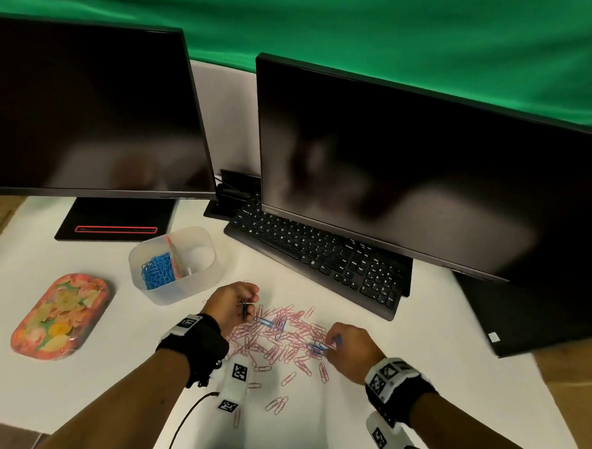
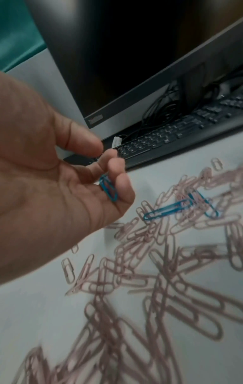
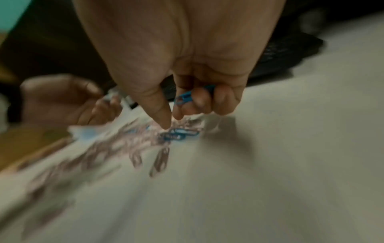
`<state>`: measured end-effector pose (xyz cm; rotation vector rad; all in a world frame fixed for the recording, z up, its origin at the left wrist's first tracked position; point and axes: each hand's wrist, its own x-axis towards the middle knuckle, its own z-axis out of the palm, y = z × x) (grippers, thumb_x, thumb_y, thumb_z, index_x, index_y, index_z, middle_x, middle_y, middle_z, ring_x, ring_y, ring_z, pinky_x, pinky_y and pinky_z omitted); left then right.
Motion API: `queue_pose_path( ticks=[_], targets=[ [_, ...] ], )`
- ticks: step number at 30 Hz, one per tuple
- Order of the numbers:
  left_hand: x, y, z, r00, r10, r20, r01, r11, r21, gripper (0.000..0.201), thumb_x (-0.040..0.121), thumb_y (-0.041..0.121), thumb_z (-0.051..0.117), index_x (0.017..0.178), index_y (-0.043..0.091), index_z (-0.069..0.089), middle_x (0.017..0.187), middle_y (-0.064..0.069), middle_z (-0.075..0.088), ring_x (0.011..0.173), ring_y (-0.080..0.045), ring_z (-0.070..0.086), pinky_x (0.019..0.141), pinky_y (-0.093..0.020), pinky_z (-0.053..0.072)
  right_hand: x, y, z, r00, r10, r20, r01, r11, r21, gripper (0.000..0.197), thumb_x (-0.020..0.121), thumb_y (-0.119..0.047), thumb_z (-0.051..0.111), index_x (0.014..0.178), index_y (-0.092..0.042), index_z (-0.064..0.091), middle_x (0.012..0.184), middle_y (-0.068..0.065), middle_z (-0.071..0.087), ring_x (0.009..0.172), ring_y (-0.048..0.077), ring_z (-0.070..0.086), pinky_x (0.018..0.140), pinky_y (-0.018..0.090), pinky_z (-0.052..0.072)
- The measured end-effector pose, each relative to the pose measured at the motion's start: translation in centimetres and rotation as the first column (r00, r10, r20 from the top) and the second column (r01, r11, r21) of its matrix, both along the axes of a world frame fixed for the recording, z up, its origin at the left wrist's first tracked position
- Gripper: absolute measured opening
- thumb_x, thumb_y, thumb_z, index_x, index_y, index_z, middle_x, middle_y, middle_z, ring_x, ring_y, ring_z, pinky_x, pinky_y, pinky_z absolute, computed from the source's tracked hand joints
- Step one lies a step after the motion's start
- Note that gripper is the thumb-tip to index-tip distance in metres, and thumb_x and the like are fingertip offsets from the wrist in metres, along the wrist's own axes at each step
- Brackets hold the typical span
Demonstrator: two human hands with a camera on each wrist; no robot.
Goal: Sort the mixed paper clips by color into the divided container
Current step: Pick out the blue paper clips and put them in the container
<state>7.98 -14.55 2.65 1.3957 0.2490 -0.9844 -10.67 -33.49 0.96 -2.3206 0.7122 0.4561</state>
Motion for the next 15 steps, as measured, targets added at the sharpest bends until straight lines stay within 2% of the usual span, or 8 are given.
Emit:
queue_pose_path(
  ticks=[2,3,6,8,12,15],
  targets=[
    [0.1,0.1,-0.4,0.979,-0.141,0.145,0.118,0.981,0.157,0.019,0.083,-0.003,0.046,0.081,0.007,0.061,0.068,-0.005,0.047,0.054,-0.017,0.037,0.051,-0.024,0.031,-0.2,0.8,-0.1,0.992,0.122,-0.018,-0.123,0.983,-0.133,0.026,0.086,-0.027,0.061,0.111,-0.021,0.059,0.112,-0.001,0.06,0.103,0.017,0.059,0.086,0.024,0.048],
    [0.1,0.3,-0.5,0.947,-0.238,0.216,0.184,0.953,0.242,0.018,0.084,-0.002,0.049,0.081,0.009,0.063,0.068,-0.004,0.05,0.055,-0.017,0.039,0.052,-0.023,0.032,-0.2,1.1,-0.2,0.987,0.16,-0.021,-0.161,0.972,-0.173,0.028,0.088,-0.028,0.06,0.114,-0.02,0.058,0.116,0.0,0.058,0.107,0.019,0.058,0.089,0.026,0.048],
    [-0.1,0.8,-1.1,0.82,-0.444,0.36,0.28,0.861,0.424,0.016,0.082,0.003,0.062,0.077,0.018,0.065,0.074,0.0,0.064,0.069,-0.017,0.057,0.064,-0.023,0.043,-0.2,1.4,-0.4,0.978,0.206,-0.027,-0.207,0.951,-0.23,0.026,0.093,-0.029,0.053,0.115,-0.018,0.058,0.118,0.004,0.056,0.108,0.024,0.059,0.09,0.031,0.049],
    [-0.3,1.2,-1.5,0.774,-0.49,0.402,0.27,0.828,0.491,0.016,0.081,0.006,0.065,0.075,0.021,0.065,0.076,0.003,0.066,0.076,-0.015,0.061,0.068,-0.021,0.044,-0.2,1.4,-0.6,0.975,0.219,-0.038,-0.221,0.942,-0.253,0.024,0.095,-0.028,0.05,0.114,-0.015,0.058,0.118,0.005,0.056,0.106,0.025,0.06,0.089,0.031,0.049],
    [-0.4,1.6,-1.6,0.702,-0.559,0.441,0.251,0.774,0.582,0.011,0.082,0.009,0.065,0.079,0.02,0.066,0.074,0.007,0.064,0.072,-0.007,0.057,0.061,-0.013,0.039,-0.5,1.1,-0.4,0.984,0.176,-0.017,-0.175,0.953,-0.249,0.023,0.096,-0.026,0.045,0.11,-0.012,0.058,0.115,0.006,0.059,0.104,0.023,0.06,0.085,0.028,0.048],
    [-0.2,2.0,-1.8,0.67,-0.591,0.449,0.25,0.749,0.614,0.012,0.078,0.01,0.066,0.079,0.022,0.066,0.078,0.003,0.066,0.073,-0.01,0.059,0.061,-0.012,0.04,-0.9,0.4,-0.1,0.996,0.087,0.021,-0.083,0.986,-0.144,0.017,0.092,-0.023,0.048,0.094,-0.013,0.062,0.104,0.006,0.066,0.094,0.021,0.062,0.078,0.027,0.05]
  ],
)
